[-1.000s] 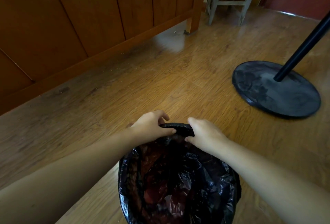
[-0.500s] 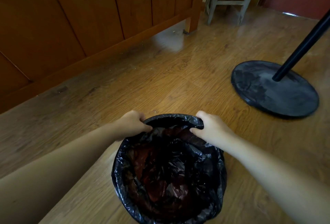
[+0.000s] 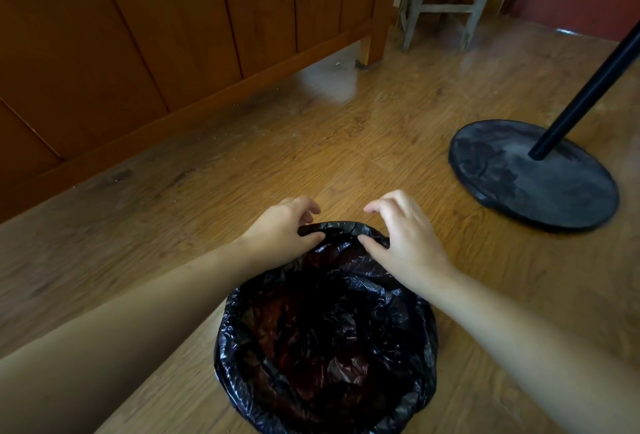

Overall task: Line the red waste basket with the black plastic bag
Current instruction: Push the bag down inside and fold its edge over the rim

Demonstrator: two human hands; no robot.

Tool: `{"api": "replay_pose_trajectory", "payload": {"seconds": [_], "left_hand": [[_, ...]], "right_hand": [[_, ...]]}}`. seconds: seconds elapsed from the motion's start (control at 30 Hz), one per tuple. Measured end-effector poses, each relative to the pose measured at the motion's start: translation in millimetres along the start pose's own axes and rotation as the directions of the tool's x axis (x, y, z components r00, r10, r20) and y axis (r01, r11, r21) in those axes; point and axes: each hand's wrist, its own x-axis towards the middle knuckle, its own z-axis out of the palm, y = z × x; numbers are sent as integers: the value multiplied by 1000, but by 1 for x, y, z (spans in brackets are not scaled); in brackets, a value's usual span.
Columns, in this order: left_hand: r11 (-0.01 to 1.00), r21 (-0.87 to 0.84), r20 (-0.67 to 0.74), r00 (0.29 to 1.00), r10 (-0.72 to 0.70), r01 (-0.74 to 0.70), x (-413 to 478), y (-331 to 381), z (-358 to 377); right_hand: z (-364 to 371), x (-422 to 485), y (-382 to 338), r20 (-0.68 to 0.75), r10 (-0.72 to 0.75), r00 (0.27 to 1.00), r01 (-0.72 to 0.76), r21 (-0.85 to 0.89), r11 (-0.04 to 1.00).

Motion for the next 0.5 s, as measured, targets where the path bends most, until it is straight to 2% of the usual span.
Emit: {"api": "replay_pose_trajectory", "payload": {"seconds": [0.1,0.23,0.37,0.5], "left_hand": [[1000,19,13,1000,17,-17,-1,4,9],[999,-1,69,997,-35,35,-5,3,6],[999,45,76,997,-12,9,-10,4,0],[998,-35,79,995,63,-61,-10,12,6]], "right_hand": [[3,-2,-1,108,-3,994,-3,49,999],[9,-6,1,276,67,959,-106,130,986],[12,-5,-2,345,98,933,-178,207,962],[15,-2,-7,374,69,925,-163,225,961]]}}
